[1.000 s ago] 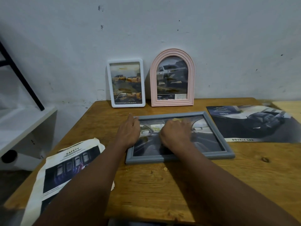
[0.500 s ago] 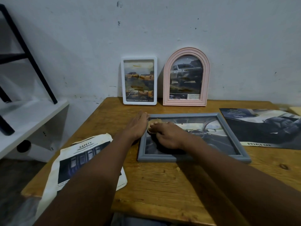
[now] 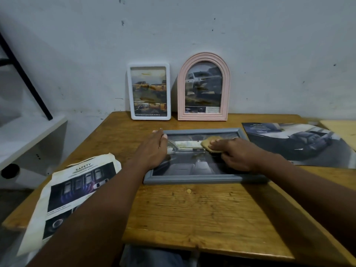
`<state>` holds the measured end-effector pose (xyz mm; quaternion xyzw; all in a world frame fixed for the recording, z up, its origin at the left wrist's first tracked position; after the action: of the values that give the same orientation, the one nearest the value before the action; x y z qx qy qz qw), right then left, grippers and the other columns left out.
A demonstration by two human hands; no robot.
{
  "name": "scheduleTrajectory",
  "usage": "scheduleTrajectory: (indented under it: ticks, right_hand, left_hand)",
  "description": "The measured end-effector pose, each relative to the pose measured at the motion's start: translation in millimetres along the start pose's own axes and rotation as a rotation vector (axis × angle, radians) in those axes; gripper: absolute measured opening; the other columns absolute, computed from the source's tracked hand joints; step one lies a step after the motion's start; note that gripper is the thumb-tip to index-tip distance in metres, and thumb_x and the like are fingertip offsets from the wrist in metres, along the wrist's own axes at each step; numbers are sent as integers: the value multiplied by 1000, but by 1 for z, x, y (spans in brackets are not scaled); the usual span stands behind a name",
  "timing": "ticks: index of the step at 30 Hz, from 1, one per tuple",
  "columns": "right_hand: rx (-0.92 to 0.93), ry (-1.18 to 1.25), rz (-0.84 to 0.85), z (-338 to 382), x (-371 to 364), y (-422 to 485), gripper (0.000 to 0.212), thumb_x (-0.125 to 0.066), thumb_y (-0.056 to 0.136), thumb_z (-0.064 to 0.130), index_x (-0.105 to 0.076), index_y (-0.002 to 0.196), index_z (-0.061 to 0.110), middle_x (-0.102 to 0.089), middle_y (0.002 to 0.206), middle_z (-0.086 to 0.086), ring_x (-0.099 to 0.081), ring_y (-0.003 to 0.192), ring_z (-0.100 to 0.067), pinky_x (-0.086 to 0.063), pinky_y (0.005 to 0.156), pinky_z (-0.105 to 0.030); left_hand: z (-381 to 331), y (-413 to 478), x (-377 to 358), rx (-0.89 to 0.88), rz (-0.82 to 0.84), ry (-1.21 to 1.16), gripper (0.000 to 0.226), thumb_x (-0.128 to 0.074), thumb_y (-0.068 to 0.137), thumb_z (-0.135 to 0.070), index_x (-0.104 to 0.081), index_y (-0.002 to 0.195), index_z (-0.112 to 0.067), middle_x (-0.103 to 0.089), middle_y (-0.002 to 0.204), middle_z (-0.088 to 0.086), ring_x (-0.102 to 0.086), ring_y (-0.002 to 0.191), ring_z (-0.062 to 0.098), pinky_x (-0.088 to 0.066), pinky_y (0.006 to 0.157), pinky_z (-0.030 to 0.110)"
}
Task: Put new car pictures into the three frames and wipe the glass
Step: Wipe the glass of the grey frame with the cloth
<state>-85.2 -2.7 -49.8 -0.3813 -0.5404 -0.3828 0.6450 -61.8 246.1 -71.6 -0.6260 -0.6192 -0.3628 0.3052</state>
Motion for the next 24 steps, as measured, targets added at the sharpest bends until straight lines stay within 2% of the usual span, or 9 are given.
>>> scheduleTrajectory:
  ticks: [2, 5, 7, 9, 11, 13, 16, 20, 24]
  right_hand:
    - [-73, -79, -69, -11, 3, -14, 45, -43, 97, 32, -51, 141, 29, -57, 140, -13, -57, 119, -31, -47, 100, -44]
    - [-245, -167, -214, -9, 5, -29, 36, -43, 96, 34, -64, 120, 18, -65, 113, -16, -59, 103, -32, -50, 87, -40]
    - [-332, -204, -263, 7, 3, -32, 28, -45, 96, 30, -66, 104, 14, -68, 104, -12, -57, 101, -29, -44, 87, -39]
    - [-379, -213, -262, 29, -1, -26, 20, -44, 95, 29, -60, 91, 18, -68, 100, -7, -56, 97, -26, -40, 91, -39]
    - [-422, -134, -257, 51, -4, -17, 19, -43, 96, 28, -58, 91, 19, -67, 103, -8, -53, 101, -28, -39, 92, -41]
    - [-385, -84, -254, 79, -11, 0, 17, -43, 93, 30, -56, 89, 20, -65, 104, -10, -50, 102, -30, -41, 92, -43]
    - [-211, -67, -272, 129, -20, 21, 24, -46, 93, 42, -52, 82, 21, -63, 96, -7, -45, 93, -26, -39, 90, -43]
    - [6, 58, -263, 162, -22, 35, 28, -46, 95, 33, -65, 104, 15, -64, 107, -8, -44, 108, -26, -37, 91, -42]
    - [168, 83, -99, 140, -22, 34, 37, -47, 97, 34, -59, 132, 30, -59, 119, -6, -41, 116, -21, -32, 95, -41]
  left_hand:
    - [-1, 0, 0, -28, -12, 10, 57, -22, 110, -43, -29, 160, -17, -24, 168, 5, -18, 155, 19, -13, 124, 35]
    - [4, 0, 2, 23, -36, -80, 56, -20, 110, -44, -29, 160, -20, -24, 168, 2, -20, 154, 18, -13, 123, 35]
    - [7, 0, 3, 63, -51, -132, 57, -20, 110, -45, -28, 161, -21, -25, 167, 1, -22, 153, 20, -14, 122, 36]
    - [6, -1, 4, 76, -54, -133, 57, -20, 110, -45, -27, 161, -21, -26, 167, 2, -23, 153, 22, -15, 122, 36]
    - [5, -2, 5, 80, -55, -138, 57, -21, 110, -45, -27, 161, -21, -26, 167, 3, -24, 152, 23, -17, 121, 36]
    - [5, -2, 5, 76, -53, -140, 56, -20, 110, -45, -27, 161, -21, -27, 167, 4, -25, 152, 23, -17, 120, 36]
    - [8, 0, 5, 94, -45, -163, 56, -20, 110, -44, -29, 160, -21, -27, 167, 4, -25, 152, 23, -18, 120, 37]
    - [14, 8, 8, 157, -20, -277, 55, -20, 109, -47, -50, 147, -20, -46, 154, 10, -45, 135, 27, -31, 105, 36]
    - [13, 5, 8, 137, -20, -250, 55, -17, 110, -45, -50, 147, -20, -47, 151, 9, -47, 129, 25, -30, 100, 33]
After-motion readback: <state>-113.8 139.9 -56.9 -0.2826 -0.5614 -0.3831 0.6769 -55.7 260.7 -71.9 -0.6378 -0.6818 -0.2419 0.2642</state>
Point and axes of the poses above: each hand's wrist, its own y-axis towards the middle knuckle, its own x-axis out of the back of the hand, z = x × y, the point moved 7 cm from there along y, towards the middle knuckle
